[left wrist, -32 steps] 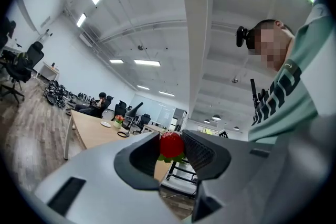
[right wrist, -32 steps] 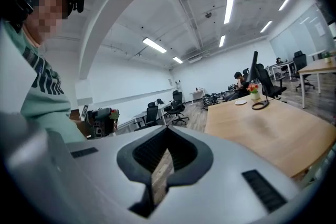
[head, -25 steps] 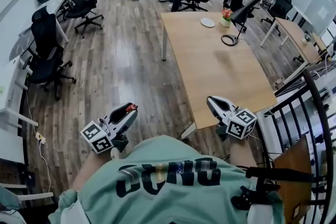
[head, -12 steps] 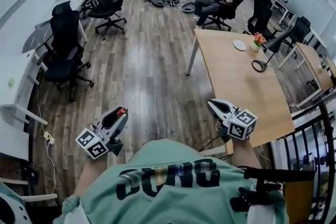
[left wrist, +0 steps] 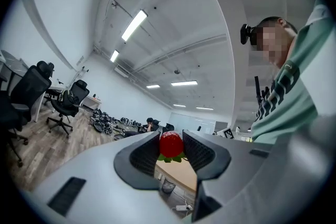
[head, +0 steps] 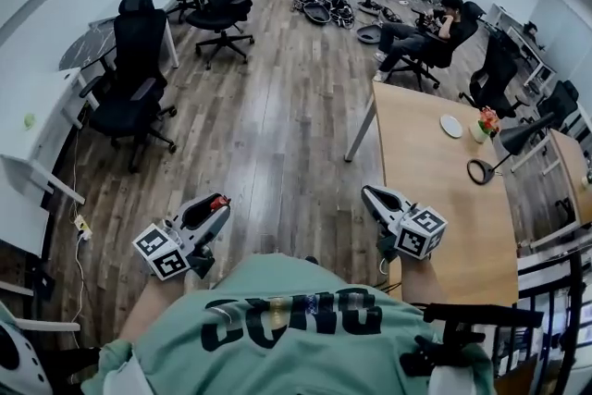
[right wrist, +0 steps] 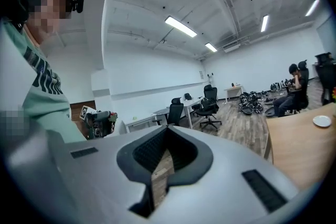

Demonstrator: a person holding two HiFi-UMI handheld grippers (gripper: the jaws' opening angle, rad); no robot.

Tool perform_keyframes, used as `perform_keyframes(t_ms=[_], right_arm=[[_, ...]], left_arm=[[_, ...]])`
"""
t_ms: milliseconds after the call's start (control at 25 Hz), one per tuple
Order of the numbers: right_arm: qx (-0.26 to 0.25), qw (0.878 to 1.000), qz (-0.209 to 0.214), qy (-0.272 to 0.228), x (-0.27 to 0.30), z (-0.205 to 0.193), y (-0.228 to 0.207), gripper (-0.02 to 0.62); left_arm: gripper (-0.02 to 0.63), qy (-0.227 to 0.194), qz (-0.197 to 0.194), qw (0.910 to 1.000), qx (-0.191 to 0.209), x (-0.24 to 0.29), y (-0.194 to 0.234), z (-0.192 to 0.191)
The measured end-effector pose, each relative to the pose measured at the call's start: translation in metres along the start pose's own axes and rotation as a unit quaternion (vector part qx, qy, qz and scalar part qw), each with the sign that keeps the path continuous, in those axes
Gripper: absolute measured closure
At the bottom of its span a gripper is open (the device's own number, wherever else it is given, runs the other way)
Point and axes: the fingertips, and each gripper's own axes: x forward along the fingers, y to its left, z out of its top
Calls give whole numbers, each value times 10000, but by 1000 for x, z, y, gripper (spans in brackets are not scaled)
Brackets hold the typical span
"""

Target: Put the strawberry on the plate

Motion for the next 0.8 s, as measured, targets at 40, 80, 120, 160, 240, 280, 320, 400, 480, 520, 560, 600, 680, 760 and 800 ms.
perform_keyframes(t_ms=[40, 80, 120, 160, 240, 280, 320, 400, 480, 520, 560, 600, 680, 760, 800], right_arm=[[2, 10000, 53, -20, 5, 6, -18, 590], [0, 9999, 99, -36, 10, 13, -37, 589], [-10, 9999, 143, -50, 14, 20, -56, 590], [-34, 9998, 187, -66, 18, 30, -76, 590], [-117, 9995, 276, -121, 25, 50, -112, 589], [-145, 9993, 315, -155, 28, 59, -130, 590], [-152, 9991, 345, -186, 30, 66, -147, 589], [-107, 9991, 362, -209, 34, 73, -181, 589], [2, 9991, 365, -203, 41, 73, -209, 589], [53, 9990, 393, -192, 46, 71, -218, 589], [77, 9989, 436, -165, 52, 68, -224, 589], [79, 9988, 464, -119, 56, 64, -230, 589], [117, 9992, 386, -17, 64, 56, -248, 589], [255, 9995, 180, 44, 72, 53, -270, 589], [305, 9995, 73, 62, 78, 54, -279, 590]], left_arm=[[465, -21, 43, 10000, 40, 17, 5, 4], [465, -46, 75, 9999, 75, 35, 9, 9], [465, -73, 98, 9999, 109, 54, 12, 14], [465, -92, 110, 9998, 155, 73, 14, 20], [465, -101, 123, 9995, 280, 111, 17, 32], [465, -103, 137, 9993, 324, 128, 20, 36], [465, -113, 152, 9992, 342, 145, 22, 38], [465, -128, 150, 9993, 314, 178, 26, 37], [465, -64, 100, 9996, 267, 208, 32, 30], [465, 4, 76, 9996, 255, 220, 38, 26], [465, 79, 63, 9996, 246, 230, 45, 23], [465, 143, 56, 9996, 226, 239, 54, 20], [465, 207, 23, 9997, 116, 257, 75, 15], [465, 228, -88, 9997, -23, 275, 98, 10], [465, 234, -174, 9995, -81, 284, 110, 10]])
